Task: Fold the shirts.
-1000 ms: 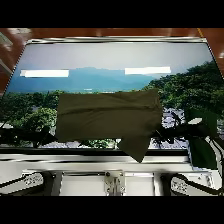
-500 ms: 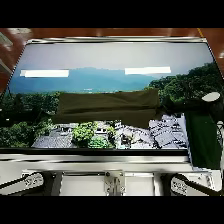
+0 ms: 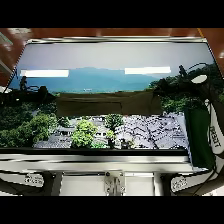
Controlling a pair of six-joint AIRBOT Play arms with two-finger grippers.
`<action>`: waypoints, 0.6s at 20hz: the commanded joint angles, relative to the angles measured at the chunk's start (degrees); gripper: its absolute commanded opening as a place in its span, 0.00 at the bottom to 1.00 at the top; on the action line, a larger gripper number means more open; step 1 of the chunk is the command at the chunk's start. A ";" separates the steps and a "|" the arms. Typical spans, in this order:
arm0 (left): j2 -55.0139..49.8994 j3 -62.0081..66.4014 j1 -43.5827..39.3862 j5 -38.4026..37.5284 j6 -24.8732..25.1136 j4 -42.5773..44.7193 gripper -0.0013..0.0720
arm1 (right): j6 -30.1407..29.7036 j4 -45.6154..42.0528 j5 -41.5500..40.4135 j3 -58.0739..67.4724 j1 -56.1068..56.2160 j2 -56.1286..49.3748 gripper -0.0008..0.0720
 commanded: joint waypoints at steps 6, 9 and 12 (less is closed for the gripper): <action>-9.99 6.73 -4.00 -0.79 -3.78 -1.38 0.23 | 2.86 -4.26 -3.41 7.45 1.11 -10.49 0.28; -9.79 8.22 -1.64 -7.54 -3.74 -1.29 0.55 | -2.89 -5.03 -0.26 7.50 -0.98 -8.28 0.98; -9.33 10.80 2.93 -16.46 -5.11 -0.74 0.54 | -1.31 -13.07 3.91 7.50 -5.42 -4.98 0.98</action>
